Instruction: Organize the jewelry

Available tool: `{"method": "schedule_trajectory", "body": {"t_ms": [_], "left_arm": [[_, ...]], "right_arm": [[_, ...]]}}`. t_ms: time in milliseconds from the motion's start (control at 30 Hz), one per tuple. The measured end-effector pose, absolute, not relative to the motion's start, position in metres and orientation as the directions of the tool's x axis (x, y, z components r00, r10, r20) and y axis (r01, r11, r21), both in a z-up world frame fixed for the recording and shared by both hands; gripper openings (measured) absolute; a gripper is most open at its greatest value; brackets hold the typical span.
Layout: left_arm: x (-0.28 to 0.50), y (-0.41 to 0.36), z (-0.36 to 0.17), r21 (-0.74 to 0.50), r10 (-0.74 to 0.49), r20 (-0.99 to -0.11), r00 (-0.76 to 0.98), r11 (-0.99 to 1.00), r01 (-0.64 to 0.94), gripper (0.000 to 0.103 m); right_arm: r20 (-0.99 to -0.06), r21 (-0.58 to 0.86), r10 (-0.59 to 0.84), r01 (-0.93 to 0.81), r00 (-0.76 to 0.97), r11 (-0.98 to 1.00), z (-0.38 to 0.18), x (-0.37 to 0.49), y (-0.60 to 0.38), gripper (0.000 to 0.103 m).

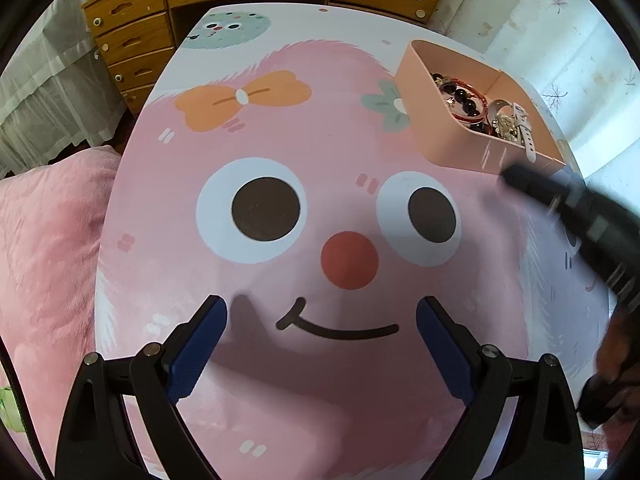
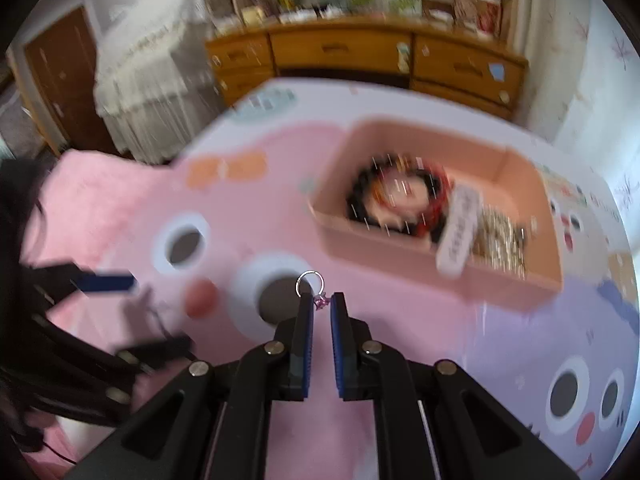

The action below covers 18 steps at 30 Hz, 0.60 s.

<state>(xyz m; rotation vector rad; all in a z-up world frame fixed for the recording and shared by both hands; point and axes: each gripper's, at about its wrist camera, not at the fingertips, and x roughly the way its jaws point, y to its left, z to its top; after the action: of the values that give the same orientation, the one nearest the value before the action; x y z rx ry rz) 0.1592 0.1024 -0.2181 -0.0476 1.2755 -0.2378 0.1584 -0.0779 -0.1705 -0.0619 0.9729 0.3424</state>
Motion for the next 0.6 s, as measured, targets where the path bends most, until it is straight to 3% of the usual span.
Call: {"method": "schedule_trajectory", "body": {"t_ms": [200,467,600], "left_arm": [[0.153,0.102,-0.212,-0.165,-0.196,-0.940,0.278,0.977,0.134,0.095],[0.127,0.105,-0.196,-0.110,-0.130,-0.950,0.284,0.990,0.084,0.095],[0.105,0.106,-0.187,-0.106,-0.104,-0.969,0.224,0.994,0.005,0.095]], "right_arm": [[-0.753,0.126,0.200,-0.162,0.627,0.979,-0.137,0.188,-0.097,0.012],[-0.827,0.218,0.181,0.007,0.533,0.976,-0.150,0.178,-0.129,0.062],[-0.915,0.211,0.176,0.059,0.363,0.976,-0.167,0.132,-0.136,0.070]]}}
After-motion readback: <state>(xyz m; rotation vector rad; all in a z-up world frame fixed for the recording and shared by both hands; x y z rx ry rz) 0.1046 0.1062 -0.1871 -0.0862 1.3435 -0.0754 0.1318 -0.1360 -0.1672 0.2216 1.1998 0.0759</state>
